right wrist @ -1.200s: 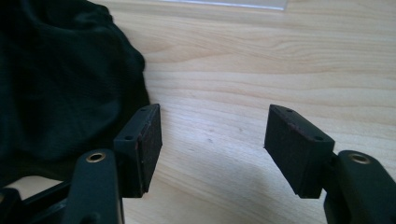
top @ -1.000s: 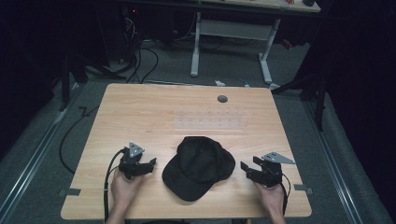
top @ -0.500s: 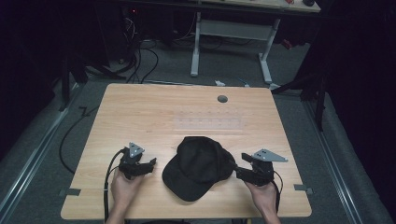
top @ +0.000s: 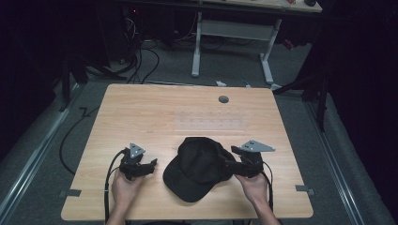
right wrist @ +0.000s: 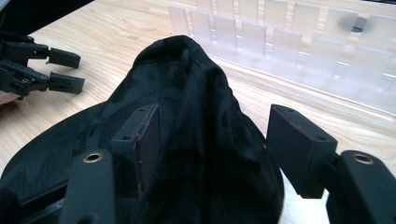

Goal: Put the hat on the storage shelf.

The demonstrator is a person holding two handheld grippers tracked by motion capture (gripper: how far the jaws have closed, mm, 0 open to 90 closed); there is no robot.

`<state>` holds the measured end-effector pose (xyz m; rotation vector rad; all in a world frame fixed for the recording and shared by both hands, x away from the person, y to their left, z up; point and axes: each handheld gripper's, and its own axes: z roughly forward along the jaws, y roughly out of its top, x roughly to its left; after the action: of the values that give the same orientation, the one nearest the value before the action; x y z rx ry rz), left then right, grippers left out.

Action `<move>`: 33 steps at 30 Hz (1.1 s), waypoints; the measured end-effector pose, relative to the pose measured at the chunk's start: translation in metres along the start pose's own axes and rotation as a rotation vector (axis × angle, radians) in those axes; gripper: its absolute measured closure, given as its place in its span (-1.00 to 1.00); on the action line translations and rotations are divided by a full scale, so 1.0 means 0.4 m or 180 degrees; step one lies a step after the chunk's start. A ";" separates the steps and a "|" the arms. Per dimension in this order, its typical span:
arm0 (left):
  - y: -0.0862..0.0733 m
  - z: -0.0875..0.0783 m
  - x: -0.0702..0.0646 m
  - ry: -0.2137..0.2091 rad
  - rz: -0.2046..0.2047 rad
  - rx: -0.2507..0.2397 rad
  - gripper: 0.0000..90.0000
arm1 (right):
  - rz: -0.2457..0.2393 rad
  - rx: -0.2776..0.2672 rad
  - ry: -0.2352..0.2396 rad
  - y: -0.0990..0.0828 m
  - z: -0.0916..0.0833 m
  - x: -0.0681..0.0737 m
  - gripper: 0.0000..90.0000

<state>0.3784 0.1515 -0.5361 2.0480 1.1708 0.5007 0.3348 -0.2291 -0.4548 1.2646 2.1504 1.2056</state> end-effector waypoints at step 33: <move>0.000 0.000 0.000 -0.0004 0.0002 0.0000 -0.35 | 0.0086 0.0359 0.0072 0.040 0.122 -0.004 0.51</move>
<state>0.3784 0.1514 -0.5361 2.0486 1.1695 0.4997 0.3764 -0.2030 -0.4693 1.3362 2.2527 1.1283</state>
